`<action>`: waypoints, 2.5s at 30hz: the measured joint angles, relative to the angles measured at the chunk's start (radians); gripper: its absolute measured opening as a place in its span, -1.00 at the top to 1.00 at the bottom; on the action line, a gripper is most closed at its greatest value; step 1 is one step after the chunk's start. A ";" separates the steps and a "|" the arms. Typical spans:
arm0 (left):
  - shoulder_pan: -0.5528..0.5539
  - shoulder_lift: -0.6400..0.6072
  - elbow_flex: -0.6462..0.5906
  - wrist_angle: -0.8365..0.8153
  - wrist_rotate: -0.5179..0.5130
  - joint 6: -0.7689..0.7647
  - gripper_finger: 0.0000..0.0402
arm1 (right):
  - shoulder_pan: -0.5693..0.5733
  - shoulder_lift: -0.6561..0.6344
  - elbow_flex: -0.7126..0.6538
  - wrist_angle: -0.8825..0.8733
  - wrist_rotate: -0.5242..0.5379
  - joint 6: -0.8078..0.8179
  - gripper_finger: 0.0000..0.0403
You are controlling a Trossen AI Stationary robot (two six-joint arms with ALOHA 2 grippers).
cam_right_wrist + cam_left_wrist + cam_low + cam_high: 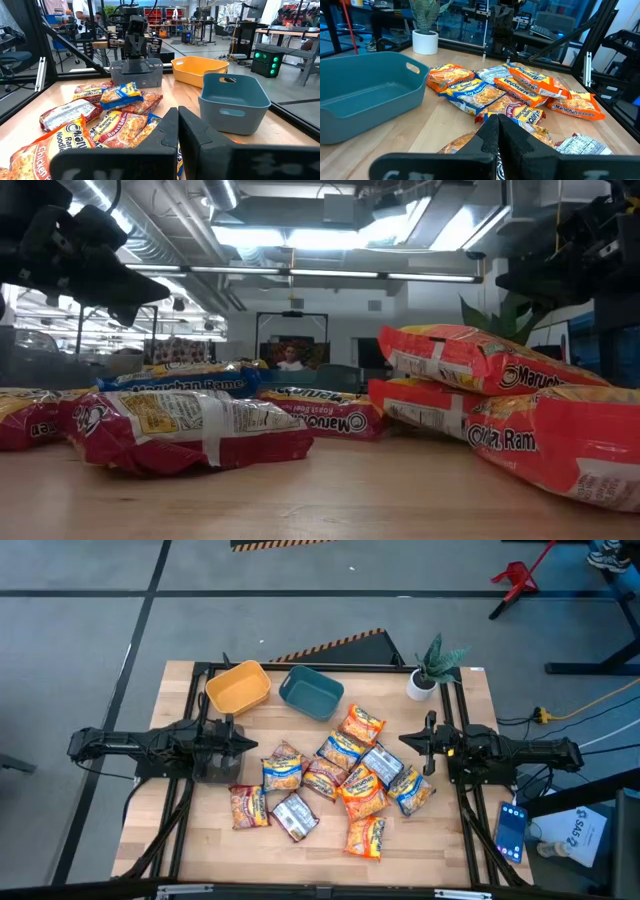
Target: Sort Maruchan noodles
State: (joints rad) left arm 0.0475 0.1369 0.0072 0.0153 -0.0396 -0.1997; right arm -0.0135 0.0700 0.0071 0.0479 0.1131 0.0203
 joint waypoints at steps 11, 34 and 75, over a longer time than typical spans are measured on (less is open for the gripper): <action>0.000 0.000 0.000 0.000 0.000 0.000 1.00 | 0.000 0.000 0.000 -0.001 0.001 0.000 1.00; -0.001 0.000 0.000 0.758 -0.098 -0.101 1.00 | 0.000 0.000 0.020 0.690 0.139 0.472 1.00; 0.033 1.003 0.860 -0.495 0.216 -0.144 0.30 | 0.002 0.999 0.698 -0.149 -0.260 0.473 0.05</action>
State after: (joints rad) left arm 0.0804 1.1394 0.8673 -0.4795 0.1767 -0.3440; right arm -0.0120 1.0692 0.7052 -0.1011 -0.1468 0.4934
